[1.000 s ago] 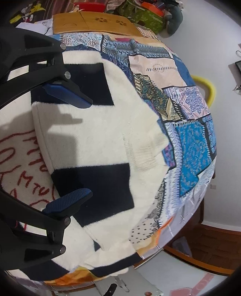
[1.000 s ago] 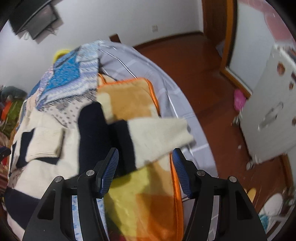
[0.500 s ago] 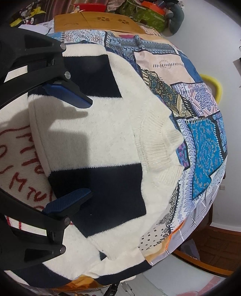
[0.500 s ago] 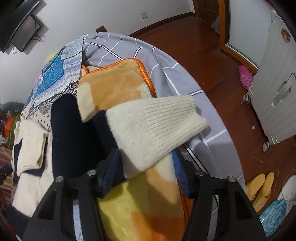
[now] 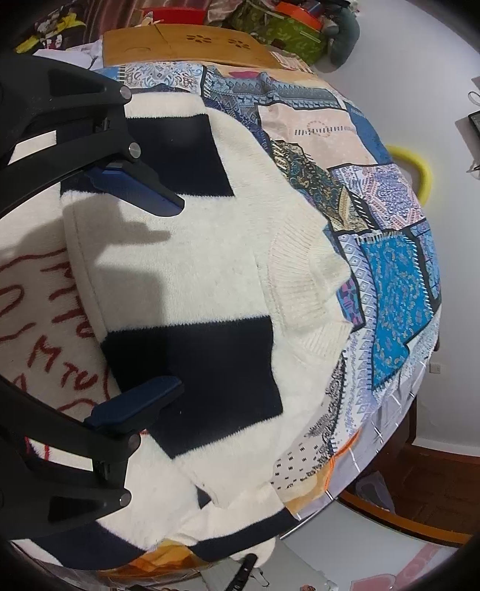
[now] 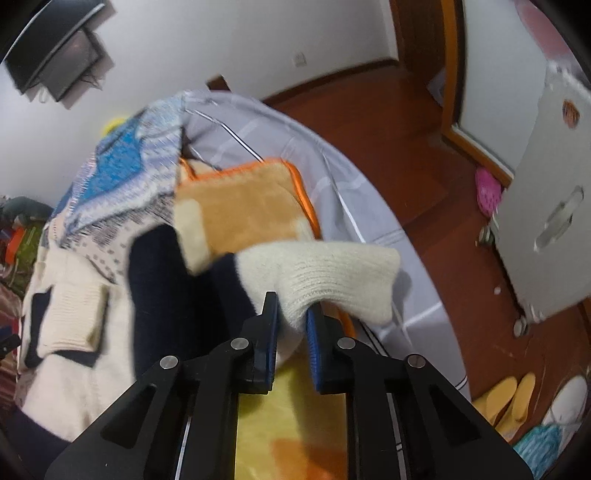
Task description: Fold small clothes
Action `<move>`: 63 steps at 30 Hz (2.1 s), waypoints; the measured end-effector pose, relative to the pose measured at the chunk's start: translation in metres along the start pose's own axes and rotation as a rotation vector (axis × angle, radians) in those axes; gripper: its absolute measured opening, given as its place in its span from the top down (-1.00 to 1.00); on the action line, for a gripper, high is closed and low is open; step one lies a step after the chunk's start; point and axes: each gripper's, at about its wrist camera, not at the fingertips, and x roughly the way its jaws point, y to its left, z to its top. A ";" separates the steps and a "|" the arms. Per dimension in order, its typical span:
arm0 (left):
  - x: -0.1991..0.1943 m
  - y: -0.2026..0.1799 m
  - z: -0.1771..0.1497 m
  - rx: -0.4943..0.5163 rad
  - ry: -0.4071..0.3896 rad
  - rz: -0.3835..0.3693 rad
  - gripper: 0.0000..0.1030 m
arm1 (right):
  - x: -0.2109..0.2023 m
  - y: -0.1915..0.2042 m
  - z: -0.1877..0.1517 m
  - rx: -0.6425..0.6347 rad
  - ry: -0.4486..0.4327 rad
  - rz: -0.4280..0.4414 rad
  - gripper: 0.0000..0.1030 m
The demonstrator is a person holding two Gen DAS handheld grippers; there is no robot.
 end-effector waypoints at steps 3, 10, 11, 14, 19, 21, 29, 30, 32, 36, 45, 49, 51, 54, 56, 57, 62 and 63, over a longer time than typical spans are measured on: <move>-0.009 -0.001 -0.001 0.004 -0.020 -0.002 -0.72 | -0.019 0.020 0.009 -0.053 -0.052 0.012 0.76; -0.036 0.004 -0.003 0.002 -0.076 -0.011 -0.72 | -0.063 0.070 0.027 -0.144 -0.147 0.114 0.77; -0.040 0.005 -0.003 0.000 -0.083 -0.011 -0.72 | -0.070 0.080 0.030 -0.161 -0.163 0.129 0.77; -0.053 0.011 -0.005 -0.009 -0.111 -0.015 -0.72 | -0.090 0.107 0.036 -0.215 -0.202 0.174 0.78; -0.069 0.023 -0.010 -0.031 -0.149 -0.025 -0.72 | -0.119 0.152 0.047 -0.284 -0.267 0.265 0.79; -0.077 0.029 -0.013 -0.040 -0.168 -0.027 -0.72 | -0.127 0.169 0.050 -0.308 -0.284 0.299 0.79; -0.105 0.054 -0.026 -0.069 -0.246 -0.023 -0.72 | -0.138 0.246 0.056 -0.426 -0.320 0.386 0.85; -0.107 0.056 -0.028 -0.071 -0.254 -0.023 -0.72 | -0.139 0.253 0.056 -0.436 -0.321 0.392 0.86; -0.114 0.064 -0.031 -0.079 -0.275 -0.021 -0.72 | -0.141 0.271 0.055 -0.463 -0.337 0.396 0.86; -0.126 0.081 -0.040 -0.100 -0.306 -0.023 -0.74 | -0.145 0.302 0.056 -0.495 -0.365 0.409 0.86; -0.139 0.118 -0.060 -0.163 -0.360 -0.012 -0.80 | -0.131 0.357 0.037 -0.572 -0.321 0.448 0.86; -0.140 0.136 -0.070 -0.195 -0.356 0.000 -0.80 | -0.108 0.383 0.017 -0.608 -0.230 0.466 0.86; -0.140 0.143 -0.074 -0.206 -0.355 0.007 -0.80 | -0.091 0.395 0.005 -0.625 -0.169 0.487 0.86; -0.141 0.155 -0.082 -0.224 -0.353 0.016 -0.80 | -0.071 0.411 -0.013 -0.638 -0.087 0.513 0.86; -0.140 0.161 -0.088 -0.236 -0.349 0.023 -0.80 | -0.058 0.419 -0.027 -0.652 -0.034 0.522 0.86; -0.141 0.164 -0.090 -0.240 -0.349 0.026 -0.80 | -0.053 0.422 -0.033 -0.660 -0.010 0.524 0.86; -0.137 0.176 -0.100 -0.273 -0.338 0.033 -0.80 | -0.027 0.431 -0.064 -0.685 0.113 0.539 0.86; -0.136 0.178 -0.101 -0.279 -0.336 0.032 -0.80 | -0.024 0.433 -0.069 -0.687 0.130 0.542 0.86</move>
